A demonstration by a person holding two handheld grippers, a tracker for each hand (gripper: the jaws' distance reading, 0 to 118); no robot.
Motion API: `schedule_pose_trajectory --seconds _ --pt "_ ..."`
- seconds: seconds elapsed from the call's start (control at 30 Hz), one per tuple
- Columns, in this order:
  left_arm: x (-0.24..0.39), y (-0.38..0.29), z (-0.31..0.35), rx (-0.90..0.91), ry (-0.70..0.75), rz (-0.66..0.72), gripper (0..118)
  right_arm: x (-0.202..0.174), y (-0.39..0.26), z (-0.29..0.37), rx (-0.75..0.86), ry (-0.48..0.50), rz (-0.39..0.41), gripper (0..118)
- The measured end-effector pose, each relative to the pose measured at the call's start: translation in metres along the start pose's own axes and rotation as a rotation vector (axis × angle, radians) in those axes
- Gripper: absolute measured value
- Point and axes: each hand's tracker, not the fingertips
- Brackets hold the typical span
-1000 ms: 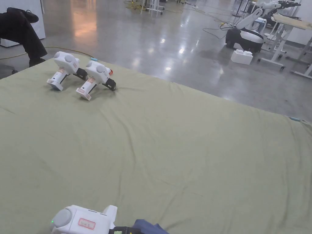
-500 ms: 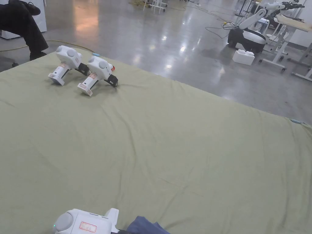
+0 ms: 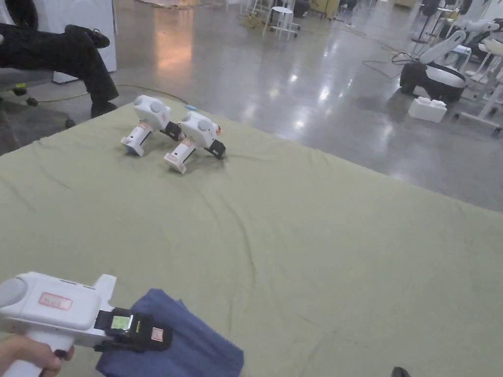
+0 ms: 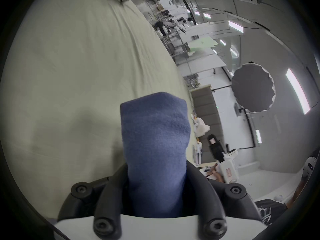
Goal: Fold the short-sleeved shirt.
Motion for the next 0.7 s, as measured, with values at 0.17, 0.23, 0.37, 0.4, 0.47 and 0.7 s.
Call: schedule_pose_trajectory --seconds 0.17,0.23,0.37,0.4,0.47,0.7 --pt "0.026 0.021 0.091 0.092 0.218 -0.025 21 0.019 0.028 -0.017 0.041 -0.033 0.013 0" --pt "-0.035 0.050 0.132 0.100 0.282 -0.014 21 0.025 0.035 -0.021 0.053 -0.054 0.020 0" --pt "-0.052 0.074 0.172 0.096 0.404 -0.003 21 0.035 0.040 -0.025 0.053 -0.080 0.018 0" --pt "-0.057 0.079 0.180 0.097 0.427 0.003 21 0.036 0.039 -0.026 0.050 -0.083 0.020 0" --pt "-0.065 0.086 0.193 0.095 0.490 0.011 21 0.038 0.037 -0.026 0.043 -0.093 0.022 0" --pt "-0.080 0.083 0.186 0.077 0.726 0.025 47 0.038 0.026 -0.025 0.002 -0.094 0.030 0"
